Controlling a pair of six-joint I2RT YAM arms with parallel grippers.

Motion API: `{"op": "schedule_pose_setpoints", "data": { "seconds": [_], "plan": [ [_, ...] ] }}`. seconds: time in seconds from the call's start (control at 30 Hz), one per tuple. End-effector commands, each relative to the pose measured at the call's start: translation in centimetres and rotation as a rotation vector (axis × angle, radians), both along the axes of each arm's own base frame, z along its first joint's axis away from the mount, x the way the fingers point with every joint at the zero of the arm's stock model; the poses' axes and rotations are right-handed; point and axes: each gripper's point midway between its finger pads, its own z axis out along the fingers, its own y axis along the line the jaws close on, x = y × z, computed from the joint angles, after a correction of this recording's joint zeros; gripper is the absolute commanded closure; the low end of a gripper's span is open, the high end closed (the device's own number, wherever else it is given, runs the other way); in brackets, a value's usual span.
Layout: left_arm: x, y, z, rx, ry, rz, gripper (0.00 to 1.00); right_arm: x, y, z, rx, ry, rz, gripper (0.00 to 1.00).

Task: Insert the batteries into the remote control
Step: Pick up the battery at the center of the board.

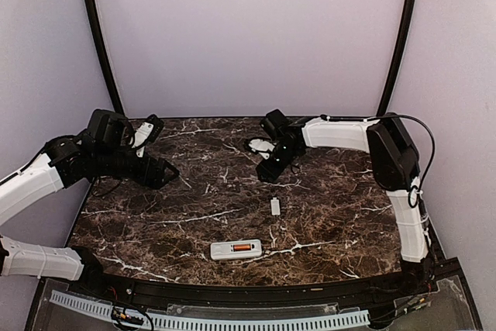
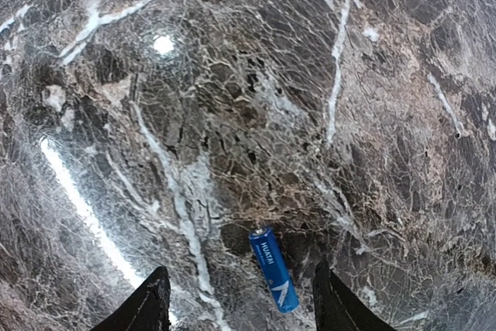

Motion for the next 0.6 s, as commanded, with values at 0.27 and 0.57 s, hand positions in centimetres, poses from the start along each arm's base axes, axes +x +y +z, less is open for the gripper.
{"op": "schedule_pose_setpoints", "data": {
  "seconds": [0.27,0.57],
  "plan": [
    [0.0,0.1,0.0,0.013,0.006,-0.006,0.14,0.8,-1.3,-3.1,0.008,0.022,0.038,0.55],
    [0.2,0.1,-0.1,0.021,0.004,-0.007,0.14,-0.3,-1.1,-4.0,-0.015,0.036,0.098,0.71]
  ]
}}
